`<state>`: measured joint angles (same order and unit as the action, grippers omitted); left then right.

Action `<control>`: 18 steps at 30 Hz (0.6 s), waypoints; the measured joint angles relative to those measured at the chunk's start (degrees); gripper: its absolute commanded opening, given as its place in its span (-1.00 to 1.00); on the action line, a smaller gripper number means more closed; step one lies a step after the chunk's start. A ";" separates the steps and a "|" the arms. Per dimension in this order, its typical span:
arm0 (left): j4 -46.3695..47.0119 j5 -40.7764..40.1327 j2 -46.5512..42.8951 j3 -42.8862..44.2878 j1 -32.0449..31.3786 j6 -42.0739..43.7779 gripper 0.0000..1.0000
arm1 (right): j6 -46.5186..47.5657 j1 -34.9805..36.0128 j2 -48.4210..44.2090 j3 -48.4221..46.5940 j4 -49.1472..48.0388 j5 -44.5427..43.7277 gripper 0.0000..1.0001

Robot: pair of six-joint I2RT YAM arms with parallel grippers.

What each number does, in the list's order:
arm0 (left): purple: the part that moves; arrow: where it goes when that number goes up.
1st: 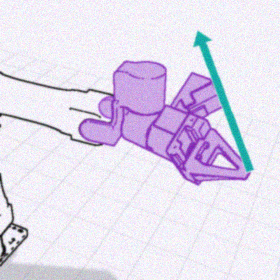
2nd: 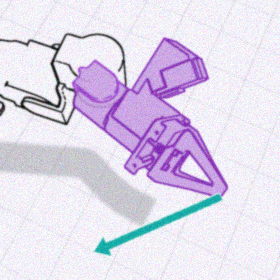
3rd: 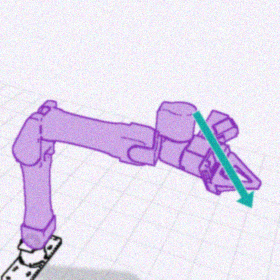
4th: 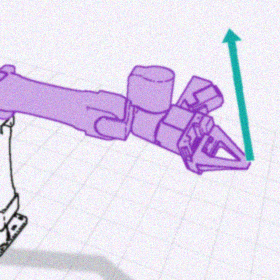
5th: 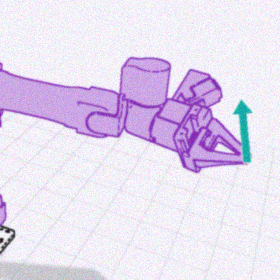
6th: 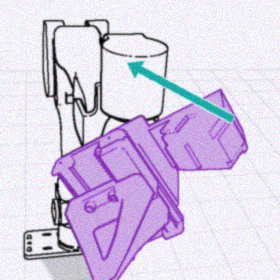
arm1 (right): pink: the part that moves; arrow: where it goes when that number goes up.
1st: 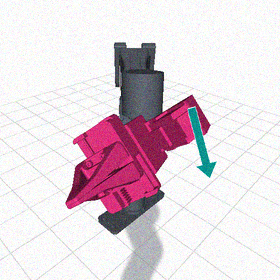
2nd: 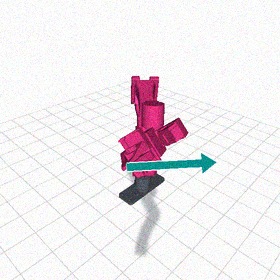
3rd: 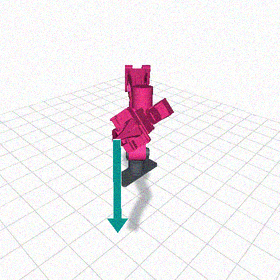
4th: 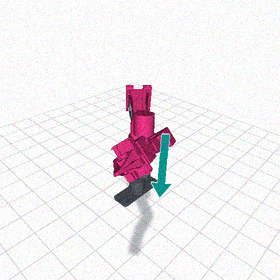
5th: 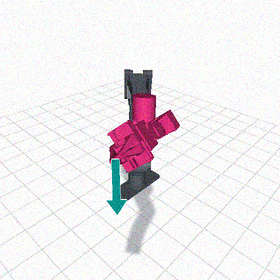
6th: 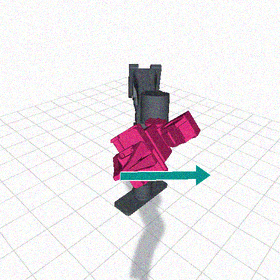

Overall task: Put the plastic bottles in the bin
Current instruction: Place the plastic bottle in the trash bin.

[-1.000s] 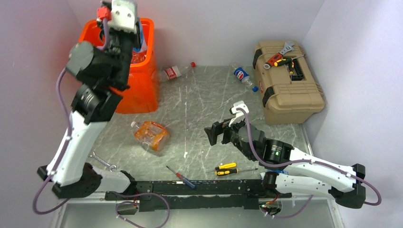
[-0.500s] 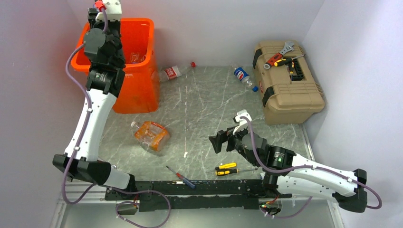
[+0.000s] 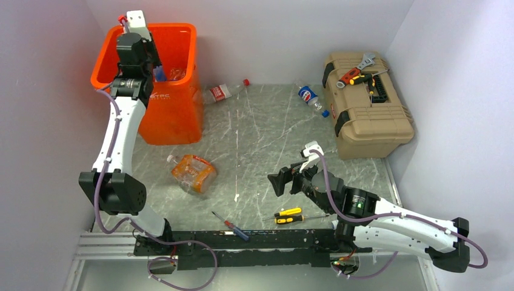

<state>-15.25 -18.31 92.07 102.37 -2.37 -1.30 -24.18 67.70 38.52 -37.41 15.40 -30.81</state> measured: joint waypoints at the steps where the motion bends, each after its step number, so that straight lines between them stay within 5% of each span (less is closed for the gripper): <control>1: -0.35 2.14 0.00 0.00 0.33 -1.18 -1.00 | 0.00 0.00 0.02 0.00 -0.02 0.00 0.99; 7: -0.90 14.16 0.55 -2.16 2.56 -7.52 -1.00 | 0.00 0.00 1.09 0.00 0.00 0.02 0.99; 9: 0.87 16.96 0.17 -3.72 3.39 -8.70 -0.61 | 0.04 0.00 1.22 0.00 0.00 0.02 0.99; 11: 1.40 18.73 0.02 -4.11 4.11 -8.94 0.10 | 0.17 0.00 1.20 0.00 -0.04 0.00 0.99; 14: 0.55 18.45 0.02 -3.89 4.09 -8.90 0.88 | 0.31 0.00 1.25 0.00 -0.04 0.00 0.99; 18: -1.29 14.43 -0.17 -3.89 3.56 -8.61 0.99 | 0.37 0.00 1.84 0.00 -0.02 0.00 0.99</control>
<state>-16.53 -3.88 91.90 98.48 1.19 -9.91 -23.81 67.70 40.36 -37.41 15.38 -30.81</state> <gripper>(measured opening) 0.979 0.994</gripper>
